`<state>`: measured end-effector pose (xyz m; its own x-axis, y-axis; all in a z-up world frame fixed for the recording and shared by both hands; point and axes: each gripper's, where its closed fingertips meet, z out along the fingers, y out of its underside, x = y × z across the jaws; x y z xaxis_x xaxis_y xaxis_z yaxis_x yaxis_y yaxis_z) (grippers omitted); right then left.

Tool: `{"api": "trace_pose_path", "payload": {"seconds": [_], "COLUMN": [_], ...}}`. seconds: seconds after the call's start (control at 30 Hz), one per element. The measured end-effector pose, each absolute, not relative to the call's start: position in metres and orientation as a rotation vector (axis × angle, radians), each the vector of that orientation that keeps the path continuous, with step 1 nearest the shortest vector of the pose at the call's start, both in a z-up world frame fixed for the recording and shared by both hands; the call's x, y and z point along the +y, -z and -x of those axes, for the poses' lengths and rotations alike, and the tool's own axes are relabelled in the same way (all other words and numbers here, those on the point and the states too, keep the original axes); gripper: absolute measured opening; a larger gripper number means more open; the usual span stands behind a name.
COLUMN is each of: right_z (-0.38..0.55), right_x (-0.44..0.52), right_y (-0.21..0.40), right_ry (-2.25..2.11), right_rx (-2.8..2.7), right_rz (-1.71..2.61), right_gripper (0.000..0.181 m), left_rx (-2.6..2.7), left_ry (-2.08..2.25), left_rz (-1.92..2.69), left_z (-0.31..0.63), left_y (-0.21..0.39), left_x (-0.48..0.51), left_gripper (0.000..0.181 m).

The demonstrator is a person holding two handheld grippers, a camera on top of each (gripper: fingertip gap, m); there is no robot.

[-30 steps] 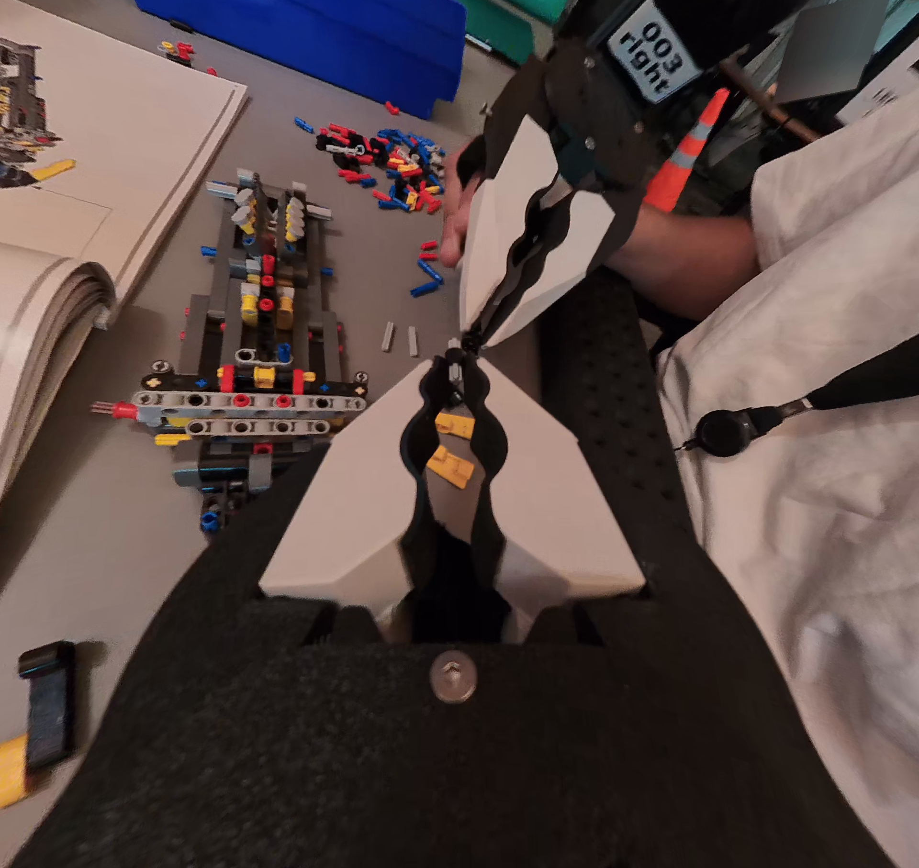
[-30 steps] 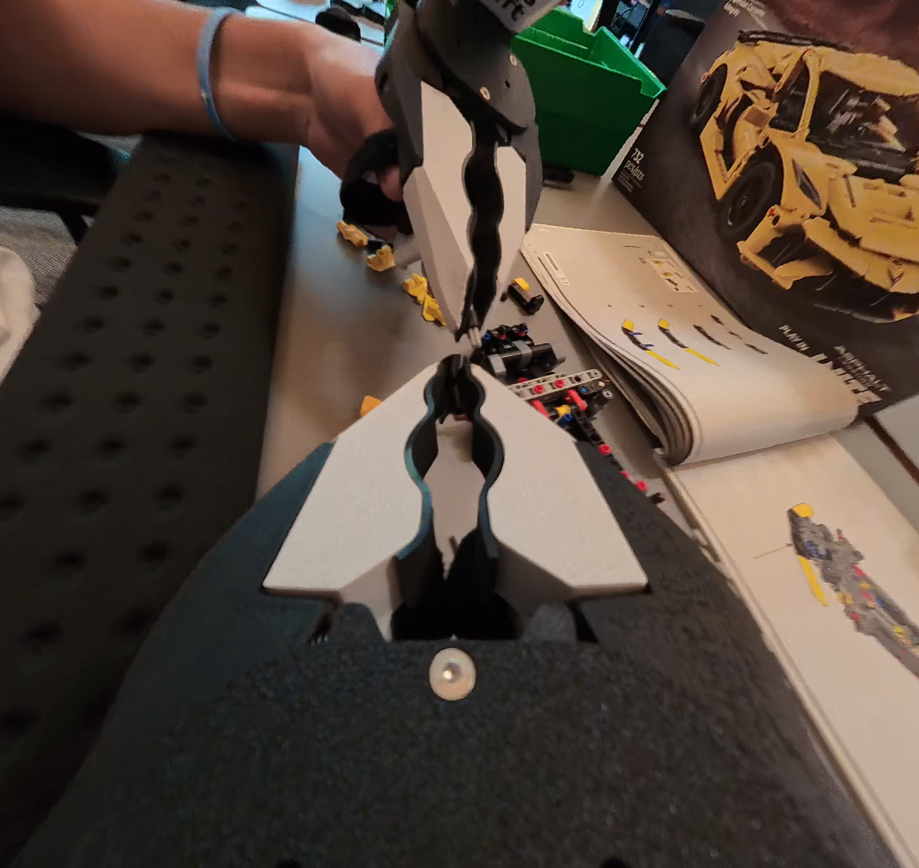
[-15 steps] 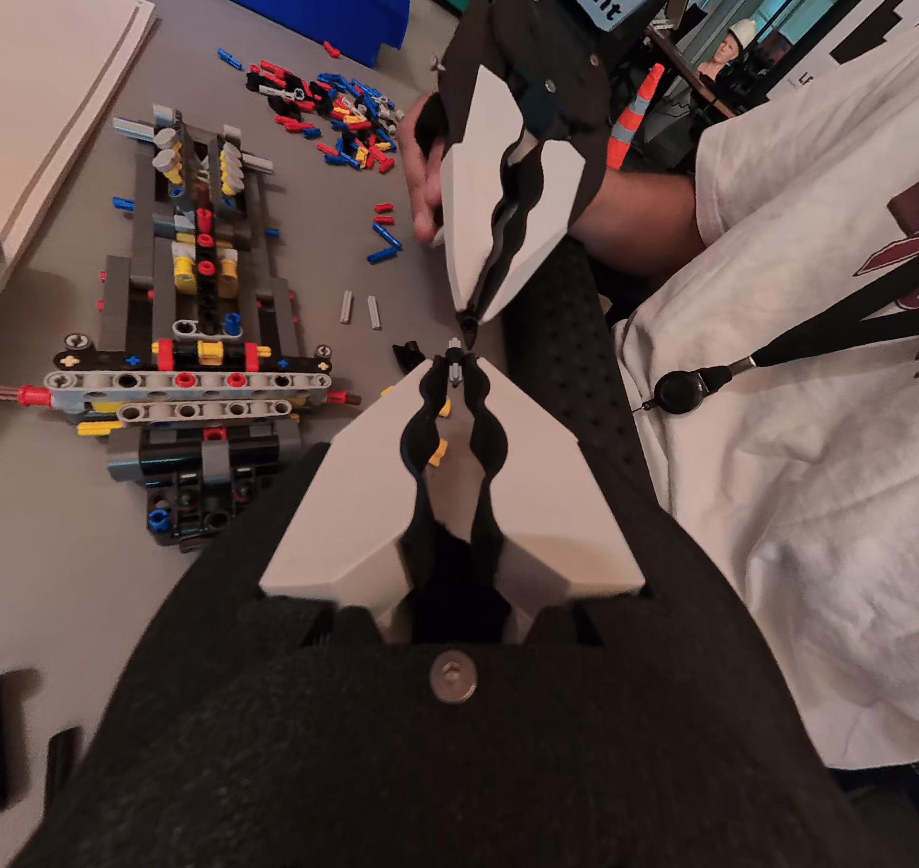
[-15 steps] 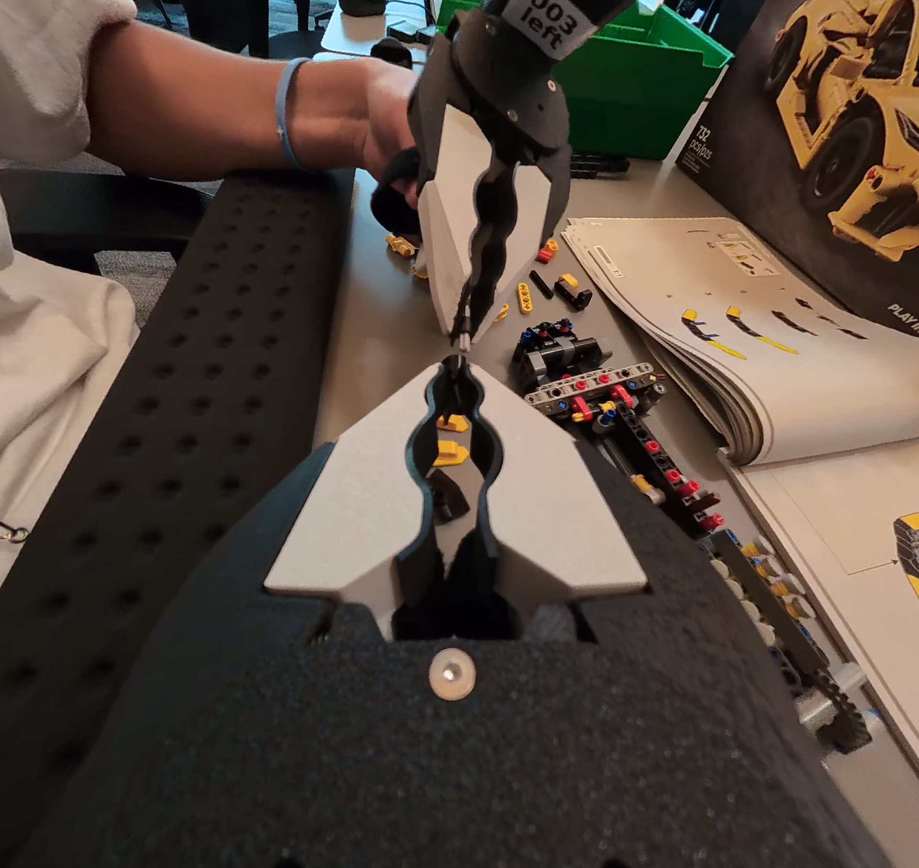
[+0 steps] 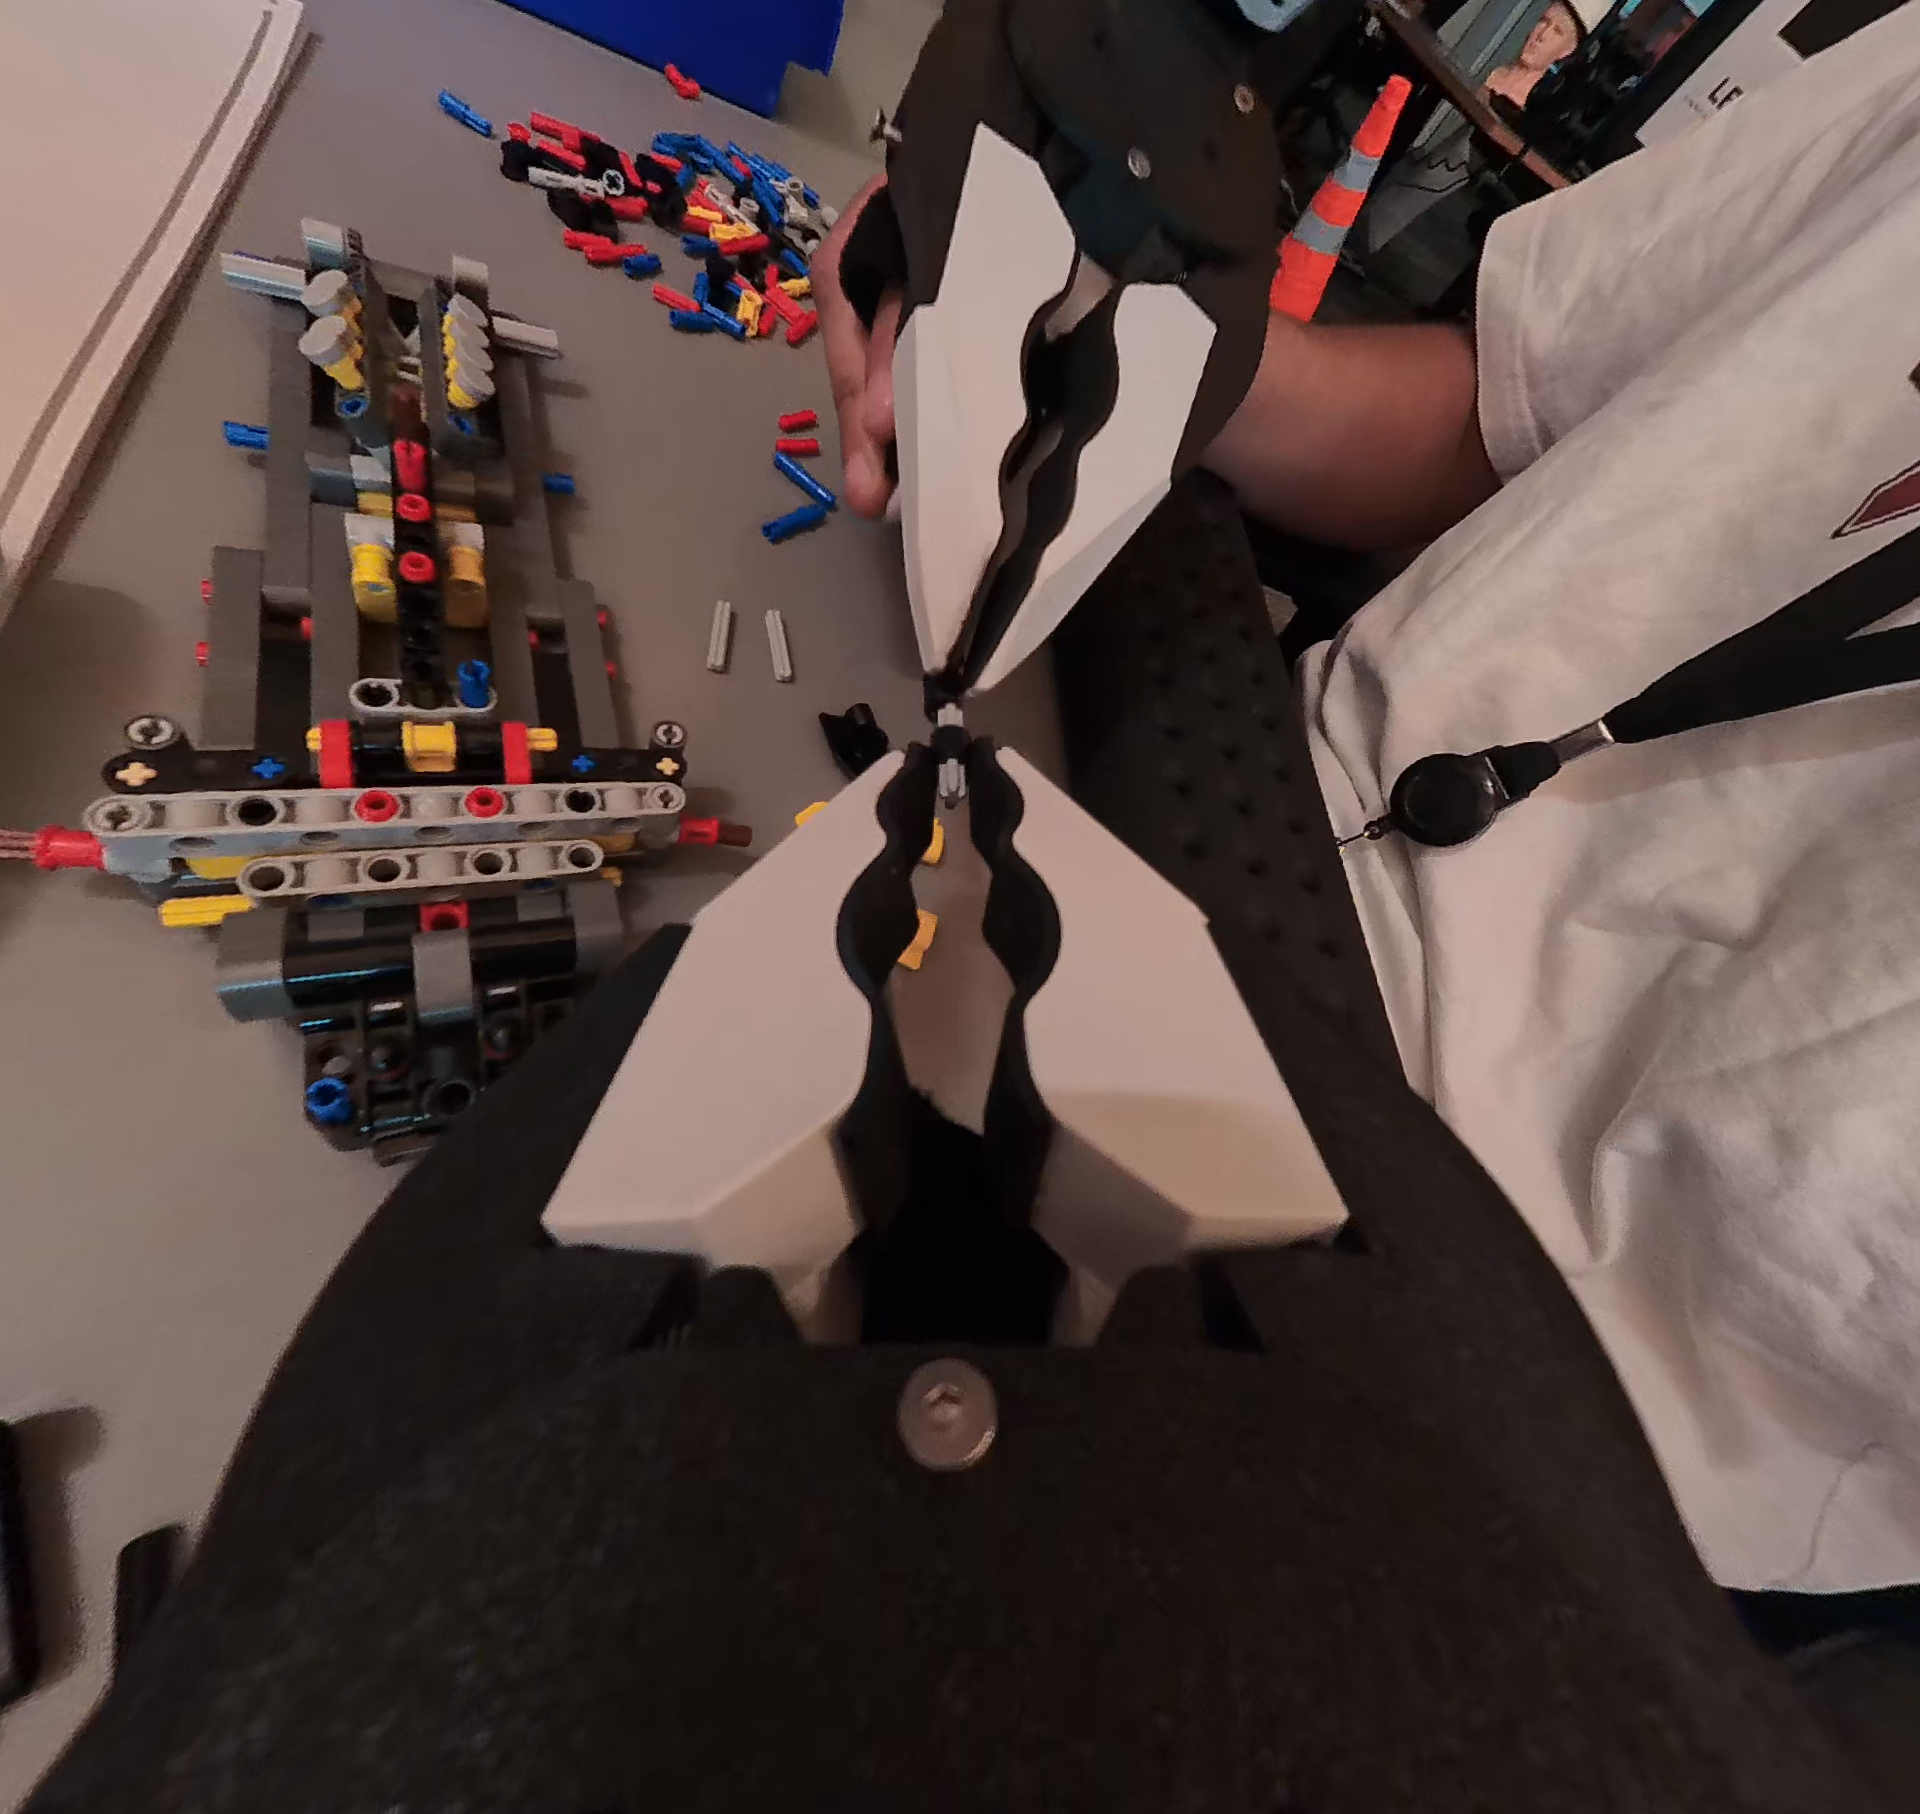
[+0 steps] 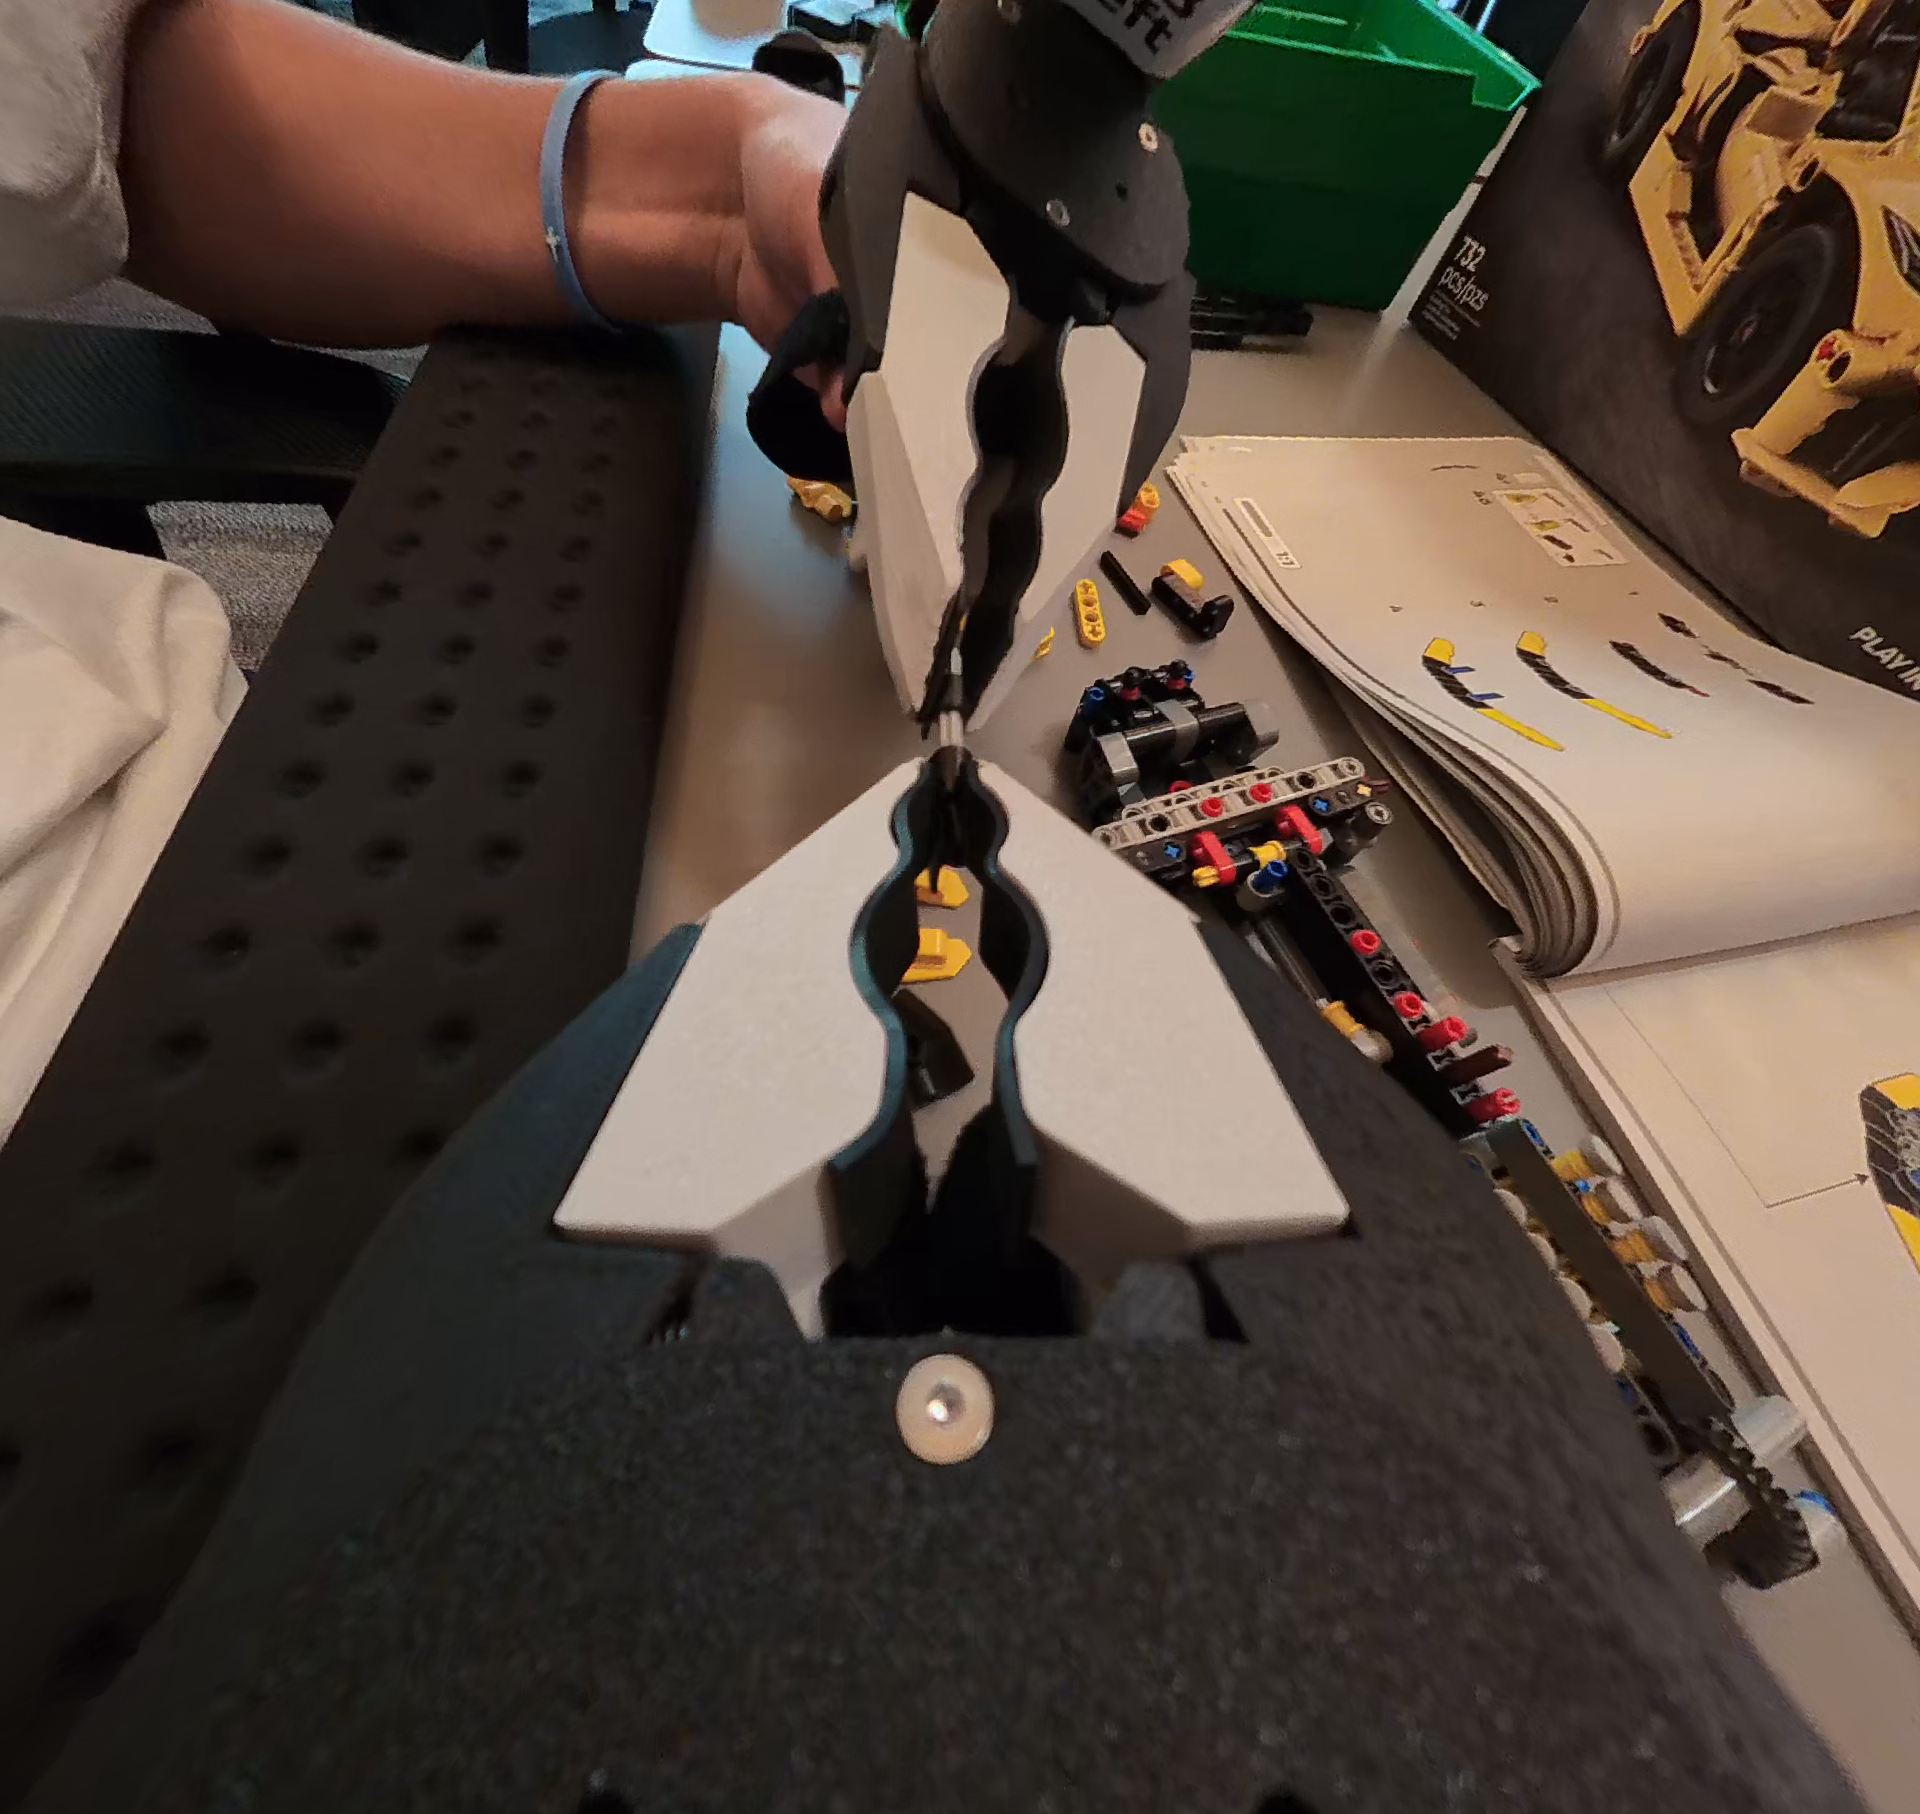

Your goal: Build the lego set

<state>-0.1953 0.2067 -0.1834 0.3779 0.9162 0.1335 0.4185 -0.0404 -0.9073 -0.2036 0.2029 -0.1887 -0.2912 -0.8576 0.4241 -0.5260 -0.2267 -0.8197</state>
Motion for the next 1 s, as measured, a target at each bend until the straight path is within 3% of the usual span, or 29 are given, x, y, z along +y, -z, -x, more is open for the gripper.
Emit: {"api": "trace_pose_path", "payload": {"seconds": [0.43, 0.7, 0.93, 1.0], "right_z": [0.193, 0.191, 0.186, 0.178], "right_x": [0.209, 0.210, 0.215, 0.217], "right_y": [0.175, 0.127, 0.139, 0.132], "right_ry": [-0.692, -0.978, -0.891, -0.937], "right_rx": [-1.136, -0.875, -0.904, -0.862], "right_rz": [1.629, 1.489, 1.551, 1.534], "right_gripper": [0.002, 0.000, 0.000, 0.008], "left_rx": [1.685, 1.476, 1.569, 1.555], "left_ry": [1.513, 1.765, 1.657, 1.649], "left_rz": [1.599, 1.394, 1.408, 1.409], "left_z": [0.198, 0.193, 0.188, 0.190], "left_y": [0.185, 0.138, 0.152, 0.150], "left_x": [0.205, 0.204, 0.199, 0.202], "left_gripper": [0.006, 0.004, 0.005, 0.005]}}
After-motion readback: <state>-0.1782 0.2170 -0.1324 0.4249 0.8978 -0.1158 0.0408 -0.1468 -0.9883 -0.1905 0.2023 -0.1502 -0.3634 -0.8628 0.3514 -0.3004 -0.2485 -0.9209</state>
